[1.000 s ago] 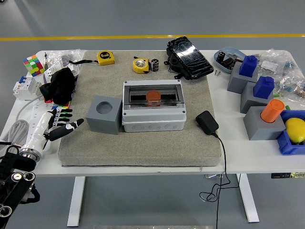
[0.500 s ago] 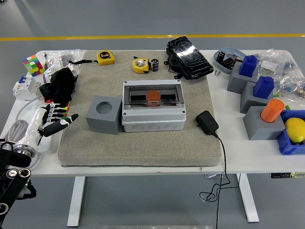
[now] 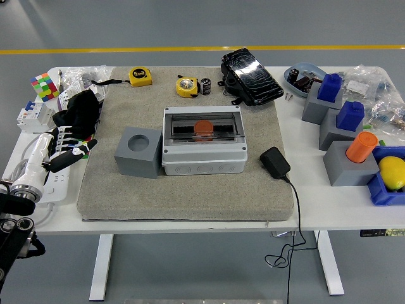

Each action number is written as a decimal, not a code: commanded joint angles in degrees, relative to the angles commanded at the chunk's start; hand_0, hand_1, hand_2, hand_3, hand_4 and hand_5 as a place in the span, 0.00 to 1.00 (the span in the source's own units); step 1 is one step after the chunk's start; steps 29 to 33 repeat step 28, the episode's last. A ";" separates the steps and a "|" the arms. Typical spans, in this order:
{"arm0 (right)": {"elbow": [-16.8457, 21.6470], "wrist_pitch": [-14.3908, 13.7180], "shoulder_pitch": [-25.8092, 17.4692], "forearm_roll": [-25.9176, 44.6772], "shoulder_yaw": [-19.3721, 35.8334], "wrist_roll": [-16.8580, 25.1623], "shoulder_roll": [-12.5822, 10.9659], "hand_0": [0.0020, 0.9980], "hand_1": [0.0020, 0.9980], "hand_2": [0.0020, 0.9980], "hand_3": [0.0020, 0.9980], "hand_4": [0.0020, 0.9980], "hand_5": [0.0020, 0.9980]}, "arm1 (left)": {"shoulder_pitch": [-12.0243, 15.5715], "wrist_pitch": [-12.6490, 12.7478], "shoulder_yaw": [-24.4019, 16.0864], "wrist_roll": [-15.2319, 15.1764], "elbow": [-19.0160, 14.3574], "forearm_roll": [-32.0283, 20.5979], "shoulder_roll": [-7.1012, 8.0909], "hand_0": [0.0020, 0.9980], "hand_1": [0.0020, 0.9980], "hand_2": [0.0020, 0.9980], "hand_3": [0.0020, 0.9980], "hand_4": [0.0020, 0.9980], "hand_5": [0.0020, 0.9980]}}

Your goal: Fetch the battery,place it into the box,close the lid of the box

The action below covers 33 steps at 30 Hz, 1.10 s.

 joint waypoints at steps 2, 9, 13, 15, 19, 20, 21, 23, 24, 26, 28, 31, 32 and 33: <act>-0.03 0.10 0.03 0.24 -0.22 -0.01 -0.05 0.56 0.60 0.59 0.55 0.93 0.49 | -0.52 -0.06 0.01 0.06 -0.28 0.05 0.20 0.58 0.68 0.69 0.72 1.00 0.47; -0.52 0.24 -0.22 2.16 -1.85 -0.23 -0.74 0.56 0.60 0.59 0.55 0.93 0.49 | -1.62 0.11 0.43 -0.44 -1.14 -0.82 0.12 0.58 0.68 0.69 0.71 1.00 0.47; -0.36 0.19 0.11 1.84 -1.41 -0.22 -1.23 0.56 0.60 0.59 0.55 0.93 0.49 | -2.12 0.28 1.22 -0.82 -1.39 -1.30 0.44 0.56 0.67 0.68 0.71 1.00 0.47; -0.26 0.12 0.43 1.57 -0.98 -0.15 -1.37 0.56 0.60 0.59 0.55 0.93 0.49 | -2.20 0.29 1.30 -0.75 -1.64 -1.48 0.58 0.56 0.67 0.68 0.71 1.00 0.47; -0.06 0.11 0.89 0.91 -0.33 -0.06 -1.38 0.56 0.60 0.59 0.55 0.93 0.49 | -2.31 0.29 1.07 -0.66 -1.80 -1.38 0.47 0.57 0.67 0.67 0.71 1.00 0.47; -0.01 0.13 0.92 0.68 -0.07 -0.04 -1.39 0.56 0.60 0.59 0.55 0.93 0.49 | -2.34 0.29 1.04 -0.65 -1.80 -1.34 0.37 0.57 0.67 0.67 0.71 1.00 0.47; 0.00 0.12 0.91 0.52 0.16 0.00 -1.39 0.56 0.60 0.59 0.55 0.93 0.49 | -2.34 0.31 1.03 -0.68 -1.78 -1.32 0.24 0.57 0.67 0.67 0.71 1.00 0.47; -0.08 0.14 0.91 0.86 -0.05 0.02 -1.37 0.56 0.60 0.59 0.55 0.93 0.49 | -2.40 0.30 1.11 -0.63 -1.65 -1.13 0.04 0.57 0.67 0.67 0.71 1.00 0.47; -0.13 0.17 0.88 0.97 -0.17 -0.01 -1.36 0.56 0.60 0.59 0.55 0.93 0.49 | -2.48 0.29 1.24 -0.60 -1.61 -1.15 0.00 0.57 0.67 0.67 0.71 1.00 0.47; -0.20 0.27 0.74 1.41 -0.61 -0.04 -1.34 0.56 0.60 0.59 0.55 0.93 0.50 | -2.71 0.23 1.73 -0.55 -1.48 -1.20 -0.08 0.57 0.67 0.67 0.71 1.00 0.46; -0.24 0.30 0.70 1.67 -0.92 -0.06 -1.37 0.56 0.60 0.59 0.55 0.93 0.50 | -2.89 0.13 2.00 -0.42 -1.31 -1.15 -0.21 0.57 0.67 0.67 0.71 1.00 0.46; -0.24 0.30 0.70 1.67 -0.92 -0.06 -1.37 0.56 0.60 0.59 0.55 0.93 0.50 | -2.89 0.13 2.00 -0.42 -1.31 -1.15 -0.21 0.57 0.67 0.67 0.71 1.00 0.46; -0.24 0.30 0.70 1.67 -0.92 -0.06 -1.37 0.56 0.60 0.59 0.55 0.93 0.50 | -2.89 0.13 2.00 -0.42 -1.31 -1.15 -0.21 0.57 0.67 0.67 0.71 1.00 0.46; -0.24 0.30 0.70 1.67 -0.92 -0.06 -1.37 0.56 0.60 0.59 0.55 0.93 0.50 | -2.89 0.13 2.00 -0.42 -1.31 -1.15 -0.21 0.57 0.67 0.67 0.71 1.00 0.46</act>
